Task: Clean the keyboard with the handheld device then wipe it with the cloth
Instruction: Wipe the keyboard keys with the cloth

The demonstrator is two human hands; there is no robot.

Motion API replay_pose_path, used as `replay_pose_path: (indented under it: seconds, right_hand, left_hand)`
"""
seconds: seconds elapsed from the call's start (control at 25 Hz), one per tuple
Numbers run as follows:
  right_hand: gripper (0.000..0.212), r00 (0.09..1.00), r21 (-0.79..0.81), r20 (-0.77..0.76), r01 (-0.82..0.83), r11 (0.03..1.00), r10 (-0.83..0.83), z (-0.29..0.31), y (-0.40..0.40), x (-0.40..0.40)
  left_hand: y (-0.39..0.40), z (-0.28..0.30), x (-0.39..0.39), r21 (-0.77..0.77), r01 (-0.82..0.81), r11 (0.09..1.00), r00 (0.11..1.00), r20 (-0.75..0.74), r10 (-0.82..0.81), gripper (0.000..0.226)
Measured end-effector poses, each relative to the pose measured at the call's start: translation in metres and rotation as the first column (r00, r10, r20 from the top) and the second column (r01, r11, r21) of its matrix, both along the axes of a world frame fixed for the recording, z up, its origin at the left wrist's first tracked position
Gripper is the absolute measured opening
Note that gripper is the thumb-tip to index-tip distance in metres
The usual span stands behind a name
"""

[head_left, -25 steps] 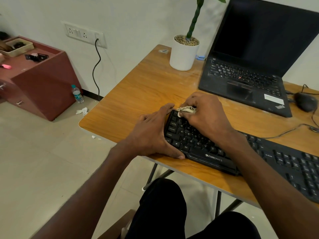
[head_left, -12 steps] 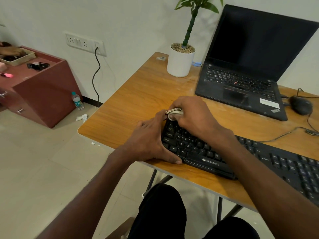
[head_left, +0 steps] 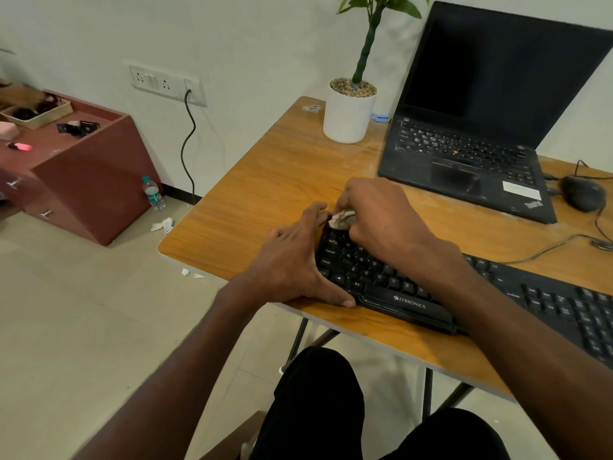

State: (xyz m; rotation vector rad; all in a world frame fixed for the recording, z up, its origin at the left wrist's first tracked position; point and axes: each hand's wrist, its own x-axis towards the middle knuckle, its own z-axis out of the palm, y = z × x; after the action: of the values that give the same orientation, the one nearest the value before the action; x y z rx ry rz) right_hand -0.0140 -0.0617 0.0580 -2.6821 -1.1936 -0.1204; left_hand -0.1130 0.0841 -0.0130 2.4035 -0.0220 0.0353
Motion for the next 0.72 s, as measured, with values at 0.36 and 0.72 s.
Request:
replay_pose_path:
  seconds: [0.36, 0.72]
  right_hand:
    - [0.019, 0.999, -0.051, -0.037, 0.010, 0.999, -0.011, 0.003, 0.001, -0.010]
    - [0.022, 0.996, -0.075, -0.092, -0.006, 0.997, -0.001, 0.006, -0.008, -0.011]
  left_hand:
    - [-0.001, -0.001, 0.000, 0.013, 0.001, 1.000, 1.000, 0.007, -0.001, 0.150]
    - [-0.001, -0.001, 0.000, 0.017, -0.013, 1.000, 1.000, -0.003, 0.013, 0.150]
